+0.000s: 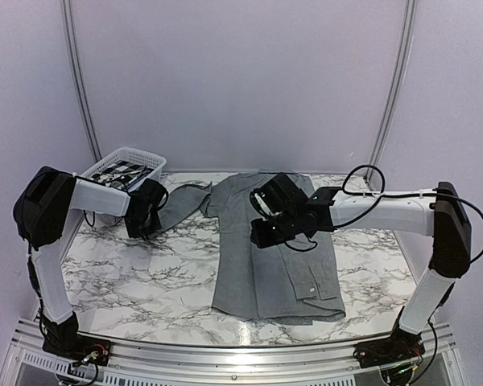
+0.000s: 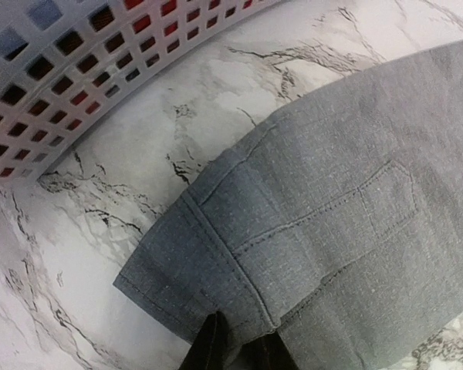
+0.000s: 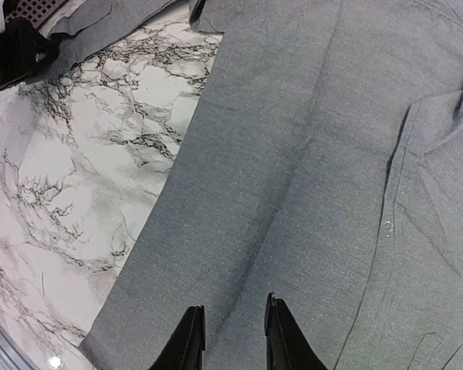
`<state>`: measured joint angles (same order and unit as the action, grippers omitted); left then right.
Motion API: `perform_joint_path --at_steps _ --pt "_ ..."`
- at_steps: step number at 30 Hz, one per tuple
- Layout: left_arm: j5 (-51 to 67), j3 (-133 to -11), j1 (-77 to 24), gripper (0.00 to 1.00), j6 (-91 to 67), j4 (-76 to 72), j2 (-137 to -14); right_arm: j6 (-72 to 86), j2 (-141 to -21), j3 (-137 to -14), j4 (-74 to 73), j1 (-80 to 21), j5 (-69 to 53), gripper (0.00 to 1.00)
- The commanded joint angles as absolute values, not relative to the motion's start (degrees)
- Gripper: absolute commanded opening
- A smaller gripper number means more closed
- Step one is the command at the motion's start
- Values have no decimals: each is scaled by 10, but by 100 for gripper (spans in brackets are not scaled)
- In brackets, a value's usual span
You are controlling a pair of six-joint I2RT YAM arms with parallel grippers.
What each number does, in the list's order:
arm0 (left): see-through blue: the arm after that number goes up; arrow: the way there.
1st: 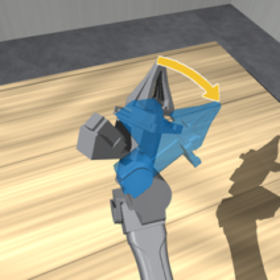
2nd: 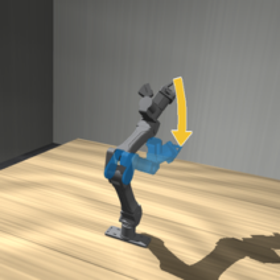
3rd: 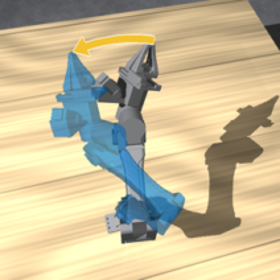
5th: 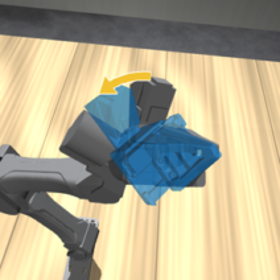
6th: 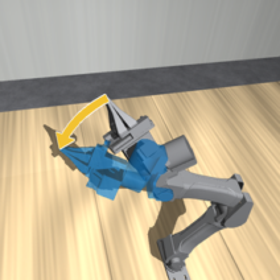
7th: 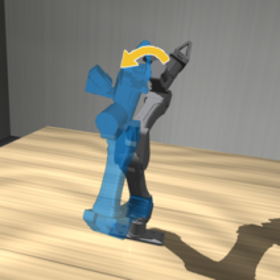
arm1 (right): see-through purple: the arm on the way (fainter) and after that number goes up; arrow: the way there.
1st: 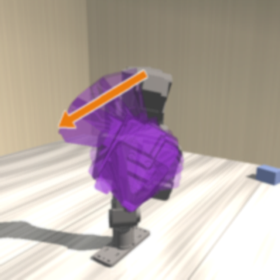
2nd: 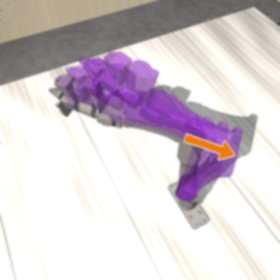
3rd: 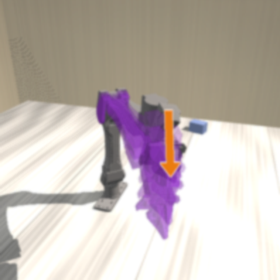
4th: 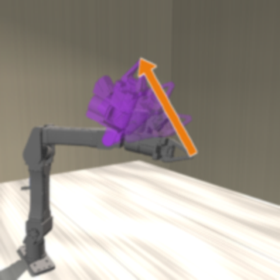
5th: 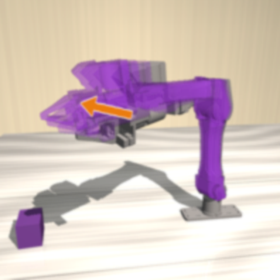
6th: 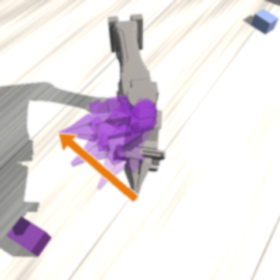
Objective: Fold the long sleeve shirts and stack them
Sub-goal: Pick up the sleeve from the center of the board, then pick up the corner of the 1/3-folded shirt.
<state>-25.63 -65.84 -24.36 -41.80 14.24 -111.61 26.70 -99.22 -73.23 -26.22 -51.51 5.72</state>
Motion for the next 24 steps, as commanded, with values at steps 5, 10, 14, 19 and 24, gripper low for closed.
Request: perform_joint_path --at_steps 5,10,14,19,24 --pt "-271 -673 -248 0 -379 175 -1100 257 -992 -753 -272 -521 68 24" --pt "-273 -710 -251 0 -318 180 -1041 255 -986 -764 -272 -518 84 24" --pt "-266 -734 -256 0 -283 183 -1007 250 -986 -777 -259 -520 53 24" --pt "-263 -765 -256 0 -268 197 -988 265 -1021 -818 -309 -572 69 24" --pt "-259 -788 -256 0 -251 205 -989 315 -1040 -829 -343 -658 96 23"
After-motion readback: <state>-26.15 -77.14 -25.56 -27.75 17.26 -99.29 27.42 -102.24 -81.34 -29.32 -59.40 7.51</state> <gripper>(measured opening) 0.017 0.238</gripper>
